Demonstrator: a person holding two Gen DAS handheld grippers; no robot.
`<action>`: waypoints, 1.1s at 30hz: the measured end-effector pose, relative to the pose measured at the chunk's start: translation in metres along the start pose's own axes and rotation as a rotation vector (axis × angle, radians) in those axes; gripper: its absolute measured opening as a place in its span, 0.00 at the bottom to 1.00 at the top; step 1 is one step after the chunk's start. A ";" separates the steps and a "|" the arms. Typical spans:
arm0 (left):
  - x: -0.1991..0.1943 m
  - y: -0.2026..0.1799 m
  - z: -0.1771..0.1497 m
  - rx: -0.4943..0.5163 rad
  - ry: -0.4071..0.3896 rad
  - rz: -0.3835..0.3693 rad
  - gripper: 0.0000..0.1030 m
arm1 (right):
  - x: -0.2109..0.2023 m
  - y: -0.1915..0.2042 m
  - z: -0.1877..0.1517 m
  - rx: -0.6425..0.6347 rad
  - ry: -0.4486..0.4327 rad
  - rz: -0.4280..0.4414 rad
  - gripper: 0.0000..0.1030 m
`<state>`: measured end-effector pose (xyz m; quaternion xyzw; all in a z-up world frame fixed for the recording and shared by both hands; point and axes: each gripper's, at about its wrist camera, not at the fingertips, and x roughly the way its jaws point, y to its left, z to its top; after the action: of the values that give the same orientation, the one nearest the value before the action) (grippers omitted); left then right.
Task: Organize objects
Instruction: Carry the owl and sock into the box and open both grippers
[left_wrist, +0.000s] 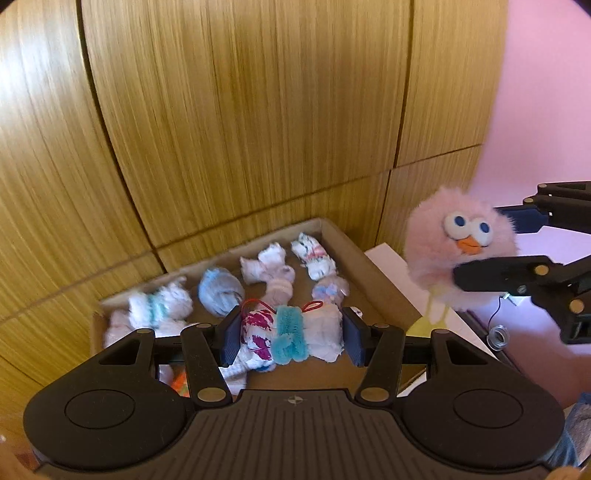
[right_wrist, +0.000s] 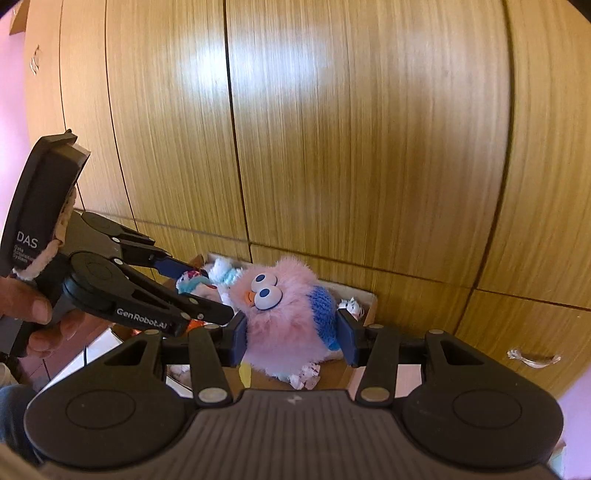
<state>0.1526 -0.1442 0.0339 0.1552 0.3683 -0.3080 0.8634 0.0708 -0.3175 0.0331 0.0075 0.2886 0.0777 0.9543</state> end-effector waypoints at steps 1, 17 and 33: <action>0.006 0.001 -0.002 -0.008 0.007 -0.003 0.59 | 0.004 0.000 -0.001 -0.001 0.013 0.000 0.44; 0.077 -0.004 -0.057 0.022 0.135 0.010 0.59 | 0.090 0.009 -0.051 -0.015 0.218 -0.002 0.44; 0.082 0.003 -0.063 0.007 0.143 0.037 0.78 | 0.104 0.018 -0.054 -0.097 0.290 -0.016 0.50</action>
<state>0.1647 -0.1449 -0.0695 0.1865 0.4252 -0.2815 0.8398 0.1233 -0.2851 -0.0679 -0.0523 0.4193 0.0844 0.9024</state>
